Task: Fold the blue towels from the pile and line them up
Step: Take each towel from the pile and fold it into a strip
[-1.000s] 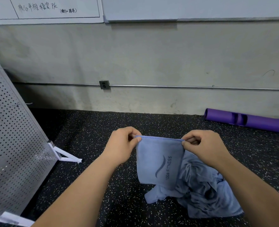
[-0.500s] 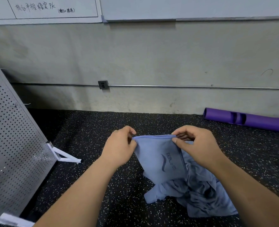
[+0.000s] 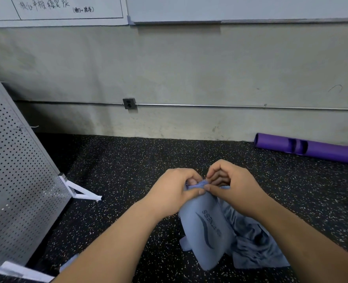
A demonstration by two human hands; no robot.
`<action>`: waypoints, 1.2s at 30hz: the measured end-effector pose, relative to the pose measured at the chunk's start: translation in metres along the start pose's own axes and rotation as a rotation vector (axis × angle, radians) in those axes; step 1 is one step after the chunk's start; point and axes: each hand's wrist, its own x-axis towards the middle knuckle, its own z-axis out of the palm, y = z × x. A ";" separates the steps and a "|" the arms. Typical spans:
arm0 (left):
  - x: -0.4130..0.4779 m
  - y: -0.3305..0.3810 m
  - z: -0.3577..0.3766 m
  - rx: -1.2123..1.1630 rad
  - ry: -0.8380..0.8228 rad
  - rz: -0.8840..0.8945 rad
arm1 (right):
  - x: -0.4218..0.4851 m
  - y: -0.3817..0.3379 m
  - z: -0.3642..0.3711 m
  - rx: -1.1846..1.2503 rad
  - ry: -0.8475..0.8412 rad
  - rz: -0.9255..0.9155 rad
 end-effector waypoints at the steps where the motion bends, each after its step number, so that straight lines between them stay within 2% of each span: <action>1: 0.000 0.000 -0.001 -0.010 0.017 -0.005 | 0.000 0.001 -0.001 0.023 0.003 0.011; 3: 0.000 -0.001 -0.003 -0.040 0.043 0.008 | 0.000 0.004 -0.002 0.082 -0.029 0.062; 5: -0.001 0.001 -0.005 -0.097 0.048 0.010 | 0.000 0.008 -0.003 0.087 -0.133 0.129; 8: -0.001 0.003 -0.007 -0.141 0.076 0.030 | -0.001 0.022 0.001 -0.120 -0.265 0.148; 10: -0.001 0.001 -0.010 -0.116 0.090 0.048 | 0.001 0.032 0.004 -0.239 -0.213 0.135; 14: -0.001 -0.010 -0.017 -0.016 0.068 0.049 | 0.004 0.028 0.008 -0.223 -0.064 0.065; 20: -0.003 -0.011 -0.035 -0.106 0.266 -0.001 | 0.003 0.041 -0.001 -0.512 -0.260 0.129; 27: -0.004 -0.041 -0.058 -0.212 0.485 -0.237 | -0.001 0.046 -0.034 -0.378 -0.144 0.192; 36: 0.000 -0.050 -0.058 -0.412 0.634 -0.422 | 0.004 0.048 -0.053 -0.306 0.027 0.168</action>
